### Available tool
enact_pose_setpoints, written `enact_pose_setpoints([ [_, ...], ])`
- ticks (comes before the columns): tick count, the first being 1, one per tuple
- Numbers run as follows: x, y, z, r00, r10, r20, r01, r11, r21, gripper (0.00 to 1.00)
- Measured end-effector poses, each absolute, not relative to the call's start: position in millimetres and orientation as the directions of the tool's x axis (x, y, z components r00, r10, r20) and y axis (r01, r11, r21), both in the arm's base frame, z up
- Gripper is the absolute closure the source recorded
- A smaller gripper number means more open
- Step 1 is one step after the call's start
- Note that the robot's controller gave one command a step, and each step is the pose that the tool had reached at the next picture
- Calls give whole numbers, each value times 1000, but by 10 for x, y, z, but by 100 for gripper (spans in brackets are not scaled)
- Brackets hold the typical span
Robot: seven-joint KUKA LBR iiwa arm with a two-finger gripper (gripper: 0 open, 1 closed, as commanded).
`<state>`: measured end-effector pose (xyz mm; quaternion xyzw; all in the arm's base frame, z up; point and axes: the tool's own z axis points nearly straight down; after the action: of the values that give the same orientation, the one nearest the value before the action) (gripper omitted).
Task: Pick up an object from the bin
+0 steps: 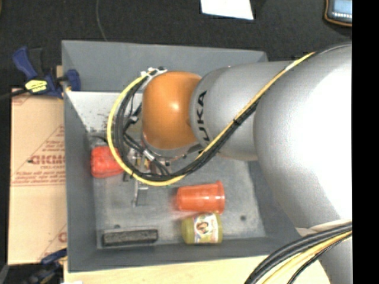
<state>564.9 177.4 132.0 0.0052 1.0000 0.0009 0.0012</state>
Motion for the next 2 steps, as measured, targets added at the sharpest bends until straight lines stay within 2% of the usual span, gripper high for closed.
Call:
enact_pose_setpoints([
  [1,5650,1774,1321,-1000,11,-2,11,1000,2,0],
  [2,6269,1317,2057,-998,61,-18,61,998,3,0],
])
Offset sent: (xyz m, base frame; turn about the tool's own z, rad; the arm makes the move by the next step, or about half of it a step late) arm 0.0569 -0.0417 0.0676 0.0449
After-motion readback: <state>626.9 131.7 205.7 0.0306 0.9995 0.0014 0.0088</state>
